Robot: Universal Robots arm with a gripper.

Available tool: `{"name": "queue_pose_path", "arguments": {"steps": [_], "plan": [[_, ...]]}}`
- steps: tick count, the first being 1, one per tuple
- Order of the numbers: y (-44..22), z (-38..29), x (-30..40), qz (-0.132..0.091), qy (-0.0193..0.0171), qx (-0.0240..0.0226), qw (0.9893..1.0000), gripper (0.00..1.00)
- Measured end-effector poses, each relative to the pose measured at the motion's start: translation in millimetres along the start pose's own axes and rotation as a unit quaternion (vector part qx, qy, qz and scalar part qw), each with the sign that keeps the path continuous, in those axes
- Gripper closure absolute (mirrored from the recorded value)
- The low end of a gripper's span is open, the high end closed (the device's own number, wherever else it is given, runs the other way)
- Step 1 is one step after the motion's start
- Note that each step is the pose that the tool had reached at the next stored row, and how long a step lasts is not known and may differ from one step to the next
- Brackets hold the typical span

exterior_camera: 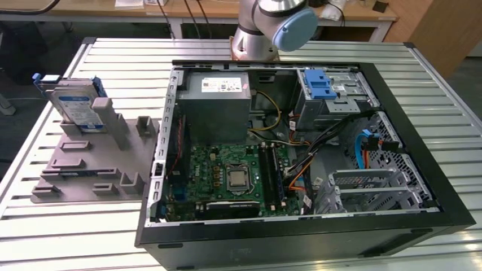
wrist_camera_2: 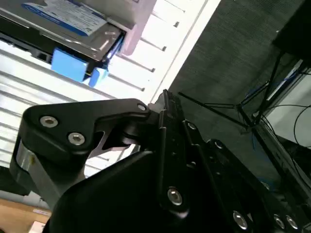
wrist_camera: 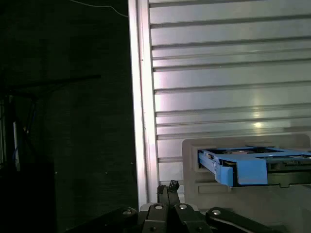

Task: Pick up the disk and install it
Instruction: 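Reach for the disk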

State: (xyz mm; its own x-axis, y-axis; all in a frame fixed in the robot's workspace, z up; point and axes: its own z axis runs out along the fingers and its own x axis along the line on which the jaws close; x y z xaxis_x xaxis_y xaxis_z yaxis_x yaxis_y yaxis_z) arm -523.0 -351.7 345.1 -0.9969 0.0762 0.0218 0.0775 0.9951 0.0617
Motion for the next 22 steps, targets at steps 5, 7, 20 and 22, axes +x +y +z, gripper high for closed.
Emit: {"name": "queue_pose_path", "arguments": {"steps": [5, 7, 20, 22], "plan": [[0.7, -0.3, -10.7, 0.000, 0.0001, 0.0002, 1.0000, 0.89], [0.8, -0.3, -10.9, 0.000, 0.0001, 0.0001, 1.0000, 0.89], [1.2, -1.6, -12.5, 0.000, 0.0003, 0.0009, 1.0000, 0.89], [1.4, -3.6, -12.5, 0.000, 0.0001, 0.0010, 1.0000, 0.89]]}}
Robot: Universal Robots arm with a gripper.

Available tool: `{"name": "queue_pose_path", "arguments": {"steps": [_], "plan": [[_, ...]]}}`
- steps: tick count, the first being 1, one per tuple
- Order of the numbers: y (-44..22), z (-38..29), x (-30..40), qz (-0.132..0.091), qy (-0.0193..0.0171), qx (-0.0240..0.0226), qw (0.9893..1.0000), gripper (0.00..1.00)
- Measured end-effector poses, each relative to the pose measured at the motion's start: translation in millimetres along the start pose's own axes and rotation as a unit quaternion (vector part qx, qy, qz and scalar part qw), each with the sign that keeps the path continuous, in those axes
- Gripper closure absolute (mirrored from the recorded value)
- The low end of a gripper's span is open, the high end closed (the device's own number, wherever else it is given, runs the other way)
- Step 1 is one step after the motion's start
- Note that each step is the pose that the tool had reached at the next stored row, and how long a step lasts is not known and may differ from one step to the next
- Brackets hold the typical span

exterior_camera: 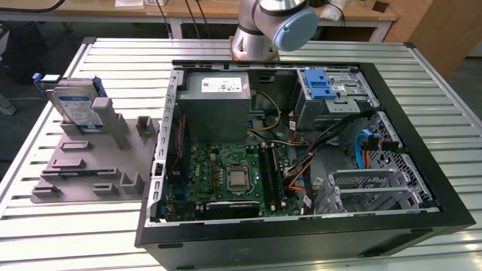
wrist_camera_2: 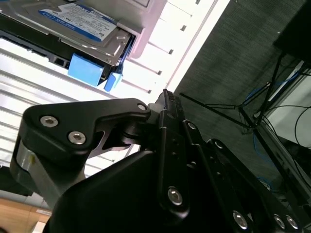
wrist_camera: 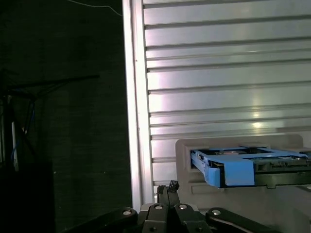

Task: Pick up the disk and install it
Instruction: 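Reach for the disk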

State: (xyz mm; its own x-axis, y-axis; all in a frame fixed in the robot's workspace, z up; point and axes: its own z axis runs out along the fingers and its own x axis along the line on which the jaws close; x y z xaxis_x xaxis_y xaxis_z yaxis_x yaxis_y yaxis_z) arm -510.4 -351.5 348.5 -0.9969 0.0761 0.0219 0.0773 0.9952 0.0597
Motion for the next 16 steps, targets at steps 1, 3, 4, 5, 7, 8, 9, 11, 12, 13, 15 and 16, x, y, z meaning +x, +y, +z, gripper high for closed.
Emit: {"name": "queue_pose_path", "arguments": {"steps": [1, 3, 4, 5, 7, 8, 9, 11, 12, 13, 15, 16], "plan": [[0.1, -1.1, 0.0, 0.000, 0.0000, 0.0002, 1.0000, 0.89], [0.2, -2.5, 0.1, 0.000, 0.0000, 0.0003, 1.0000, 0.89], [0.3, -3.1, 0.1, 0.000, -0.0001, 0.0003, 1.0000, 0.89], [0.3, -3.8, 0.1, 0.000, 0.0000, 0.0003, 1.0000, 0.89], [0.4, -4.4, 0.1, 0.000, -0.0001, 0.0003, 1.0000, 0.89], [0.4, -4.4, 0.1, 0.000, -0.0001, 0.0003, 1.0000, 0.89], [0.4, -4.4, 0.1, 0.000, -0.0001, 0.0002, 1.0000, 0.89], [0.4, -4.6, 0.1, 0.000, 0.0000, 0.0003, 1.0000, 0.89], [0.4, -4.6, 0.1, 0.000, -0.0001, 0.0003, 1.0000, 0.89], [0.4, -4.6, 0.1, 0.000, -0.0001, 0.0003, 1.0000, 0.89], [0.5, -4.8, -0.5, 0.000, 0.0001, 0.0004, 1.0000, 0.89], [0.5, -4.7, -1.2, 0.000, 0.0000, 0.0003, 1.0000, 0.89]]}}
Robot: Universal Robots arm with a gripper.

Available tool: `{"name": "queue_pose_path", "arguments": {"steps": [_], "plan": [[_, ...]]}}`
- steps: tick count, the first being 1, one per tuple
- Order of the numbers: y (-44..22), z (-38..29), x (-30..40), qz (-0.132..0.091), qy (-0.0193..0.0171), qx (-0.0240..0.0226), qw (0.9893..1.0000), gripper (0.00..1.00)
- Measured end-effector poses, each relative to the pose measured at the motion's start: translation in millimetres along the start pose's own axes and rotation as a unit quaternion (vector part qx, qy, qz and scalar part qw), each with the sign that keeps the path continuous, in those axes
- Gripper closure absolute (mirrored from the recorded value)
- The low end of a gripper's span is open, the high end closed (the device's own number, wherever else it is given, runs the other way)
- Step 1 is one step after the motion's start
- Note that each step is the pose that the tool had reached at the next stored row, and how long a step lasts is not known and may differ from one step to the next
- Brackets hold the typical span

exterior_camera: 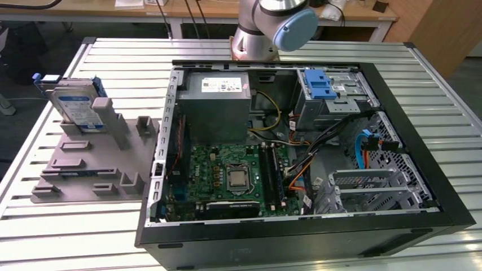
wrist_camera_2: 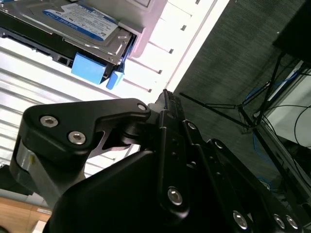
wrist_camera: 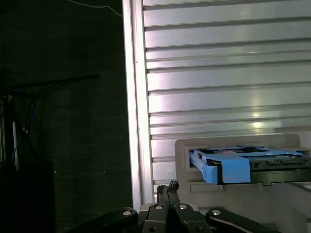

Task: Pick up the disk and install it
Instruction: 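Reach for the disk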

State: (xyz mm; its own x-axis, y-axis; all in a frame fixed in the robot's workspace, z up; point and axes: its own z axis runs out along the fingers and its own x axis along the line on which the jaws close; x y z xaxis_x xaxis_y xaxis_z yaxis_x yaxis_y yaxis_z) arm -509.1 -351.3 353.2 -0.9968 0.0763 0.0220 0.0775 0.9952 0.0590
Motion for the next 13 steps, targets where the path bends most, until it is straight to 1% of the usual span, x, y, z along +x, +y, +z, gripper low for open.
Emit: {"name": "queue_pose_path", "arguments": {"steps": [4, 13], "plan": [[0.2, 0.0, -2.6, 0.000, 0.0000, 0.0000, 1.0000, 0.89], [0.4, 0.0, -6.3, 0.000, -0.0001, 0.0000, 1.0000, 0.89]]}}
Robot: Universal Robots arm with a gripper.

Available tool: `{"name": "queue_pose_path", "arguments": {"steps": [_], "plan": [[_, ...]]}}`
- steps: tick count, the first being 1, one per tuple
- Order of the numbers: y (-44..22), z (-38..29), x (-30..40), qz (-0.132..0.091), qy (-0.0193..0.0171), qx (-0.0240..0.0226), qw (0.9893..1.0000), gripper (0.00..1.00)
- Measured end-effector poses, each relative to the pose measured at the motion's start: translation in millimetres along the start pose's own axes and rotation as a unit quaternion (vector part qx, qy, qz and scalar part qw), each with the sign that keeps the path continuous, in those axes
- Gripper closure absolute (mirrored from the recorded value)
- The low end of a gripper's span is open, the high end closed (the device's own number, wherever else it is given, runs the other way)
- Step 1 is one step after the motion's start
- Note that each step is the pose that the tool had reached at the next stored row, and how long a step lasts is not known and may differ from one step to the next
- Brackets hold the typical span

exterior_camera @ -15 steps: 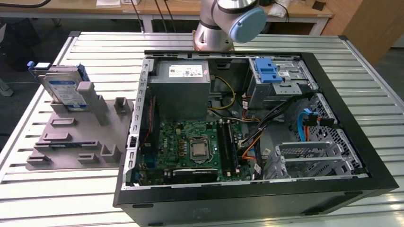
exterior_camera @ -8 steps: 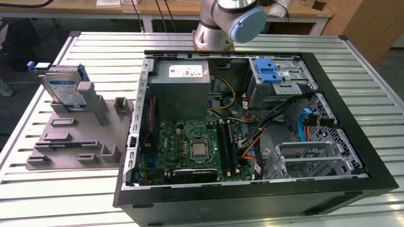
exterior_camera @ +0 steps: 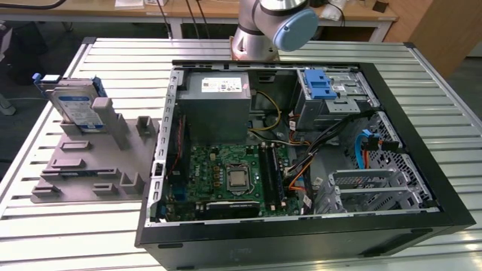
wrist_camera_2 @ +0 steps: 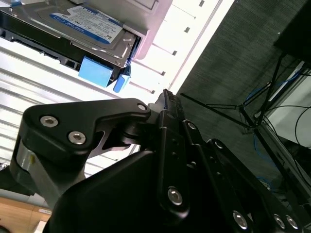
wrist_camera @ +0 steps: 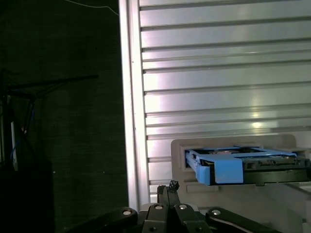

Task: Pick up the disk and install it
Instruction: 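Reach for the disk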

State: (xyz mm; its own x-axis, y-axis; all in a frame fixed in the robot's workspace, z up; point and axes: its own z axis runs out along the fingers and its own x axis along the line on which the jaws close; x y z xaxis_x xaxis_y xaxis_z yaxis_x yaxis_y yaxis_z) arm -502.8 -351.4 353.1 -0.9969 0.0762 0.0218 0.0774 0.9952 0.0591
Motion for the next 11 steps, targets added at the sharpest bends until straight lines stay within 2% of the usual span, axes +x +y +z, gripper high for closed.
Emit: {"name": "queue_pose_path", "arguments": {"steps": [11], "plan": [[0.4, -0.2, -5.1, 0.000, 0.0001, 0.0000, 1.0000, 0.89]]}}
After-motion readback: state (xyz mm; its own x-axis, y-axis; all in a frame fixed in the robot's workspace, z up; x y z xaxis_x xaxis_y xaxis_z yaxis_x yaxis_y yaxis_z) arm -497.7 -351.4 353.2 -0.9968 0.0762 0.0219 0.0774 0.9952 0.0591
